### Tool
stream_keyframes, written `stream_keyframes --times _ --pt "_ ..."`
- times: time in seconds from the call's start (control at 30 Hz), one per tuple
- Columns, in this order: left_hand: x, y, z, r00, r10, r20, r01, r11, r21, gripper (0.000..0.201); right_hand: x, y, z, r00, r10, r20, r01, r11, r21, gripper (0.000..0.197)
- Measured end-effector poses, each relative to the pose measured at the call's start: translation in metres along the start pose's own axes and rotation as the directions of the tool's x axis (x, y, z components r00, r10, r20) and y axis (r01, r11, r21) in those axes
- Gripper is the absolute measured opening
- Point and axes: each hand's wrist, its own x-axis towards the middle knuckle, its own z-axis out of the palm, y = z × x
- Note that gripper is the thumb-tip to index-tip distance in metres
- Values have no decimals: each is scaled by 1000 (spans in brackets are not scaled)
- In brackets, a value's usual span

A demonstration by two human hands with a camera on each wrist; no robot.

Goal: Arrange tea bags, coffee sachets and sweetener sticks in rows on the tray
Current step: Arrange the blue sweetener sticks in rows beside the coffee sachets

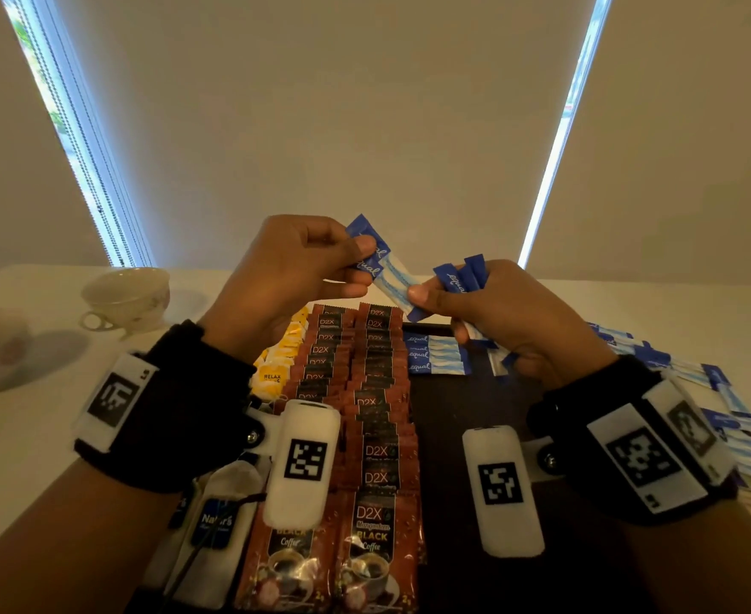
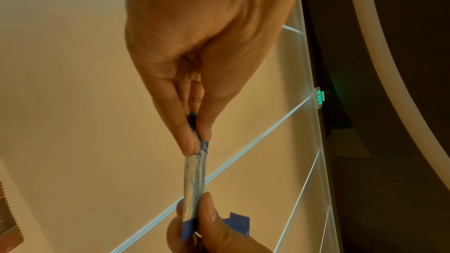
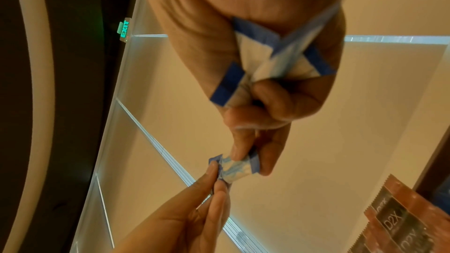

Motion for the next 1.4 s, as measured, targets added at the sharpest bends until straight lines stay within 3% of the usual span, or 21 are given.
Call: stream_keyframes --times 0.23,0.43,0.57,0.67,0.7,0.83,0.9,1.0,1.13,1.27,1.4 --pt "0 2 -1 997 -67 47 70 995 -66 12 3 3 -2 997 -38 -69 40 999 31 22" --pt "-2 7 -5 985 -113 133 113 994 9 19 7 6 -3 987 -67 -143 69 998 10 25" --pt "-1 8 -10 999 -5 53 -3 988 155 27 5 2 -24 994 8 -110 -28 983 -183 24" --pt "-1 14 -16 987 151 -61 -144 983 117 17 12 16 -48 974 118 -194 -178 927 -330 26" --pt "-2 16 -18 973 206 -107 -197 976 92 13 15 22 -53 962 168 -217 -236 910 -342 25" --pt "-4 21 -29 860 406 -308 -388 914 120 52 27 48 -59 911 361 -199 -412 811 -416 32" --pt "-6 23 -35 824 475 -309 -456 879 136 46 30 57 -58 897 412 -162 -436 757 -487 33" --pt "-7 28 -38 811 498 -308 -469 867 167 37 32 66 -56 878 473 -69 -433 725 -536 31" --pt "-8 33 -37 805 524 -277 -499 852 161 32 32 74 -47 800 598 43 -511 718 -473 28" --pt "-10 35 -39 786 554 -275 -522 833 185 32 36 81 -45 771 637 19 -577 711 -402 27" --pt "-10 36 -39 782 575 -239 -543 818 190 34 41 80 -43 799 601 -31 -560 725 -401 31"
